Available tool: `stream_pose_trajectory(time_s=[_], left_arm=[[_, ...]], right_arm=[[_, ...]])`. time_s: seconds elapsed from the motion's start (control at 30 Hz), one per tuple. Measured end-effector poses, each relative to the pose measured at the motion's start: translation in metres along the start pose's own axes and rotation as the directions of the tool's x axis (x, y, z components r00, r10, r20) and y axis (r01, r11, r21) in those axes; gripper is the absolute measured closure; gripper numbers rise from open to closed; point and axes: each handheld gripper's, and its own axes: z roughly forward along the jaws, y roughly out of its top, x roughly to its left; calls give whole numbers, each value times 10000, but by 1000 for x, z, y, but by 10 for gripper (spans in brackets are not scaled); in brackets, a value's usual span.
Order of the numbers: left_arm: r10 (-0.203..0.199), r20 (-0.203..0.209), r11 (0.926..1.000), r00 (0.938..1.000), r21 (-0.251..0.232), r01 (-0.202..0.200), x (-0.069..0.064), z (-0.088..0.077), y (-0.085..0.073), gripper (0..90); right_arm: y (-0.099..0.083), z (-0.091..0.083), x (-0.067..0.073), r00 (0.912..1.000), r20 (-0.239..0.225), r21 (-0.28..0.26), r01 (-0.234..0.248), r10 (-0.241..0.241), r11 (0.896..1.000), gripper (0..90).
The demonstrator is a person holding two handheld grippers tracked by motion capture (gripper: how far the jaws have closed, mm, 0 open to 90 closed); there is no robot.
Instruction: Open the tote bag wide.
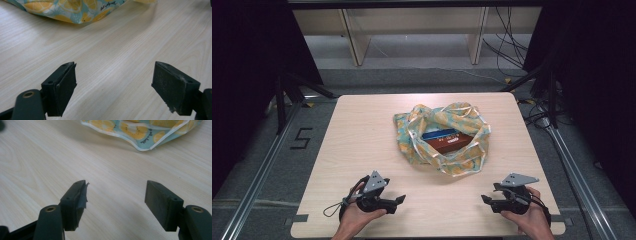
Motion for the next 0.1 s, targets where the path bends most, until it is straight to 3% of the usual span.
stream_pose_trajectory(time_s=[0.07, 0.1], left_arm=[[86, -9, 9999, 10000, 143, -86, 1, 0, 0, 184], [-265, -72, 9996, 9996, -24, 265, -1, 2, -1, 183]], right_arm=[[0, 1, -1, 10000, 14, 27, 62, -62, 10000, 345], [0, 1, -1, 10000, 34, 32, 79, -79, 10000, 344]])
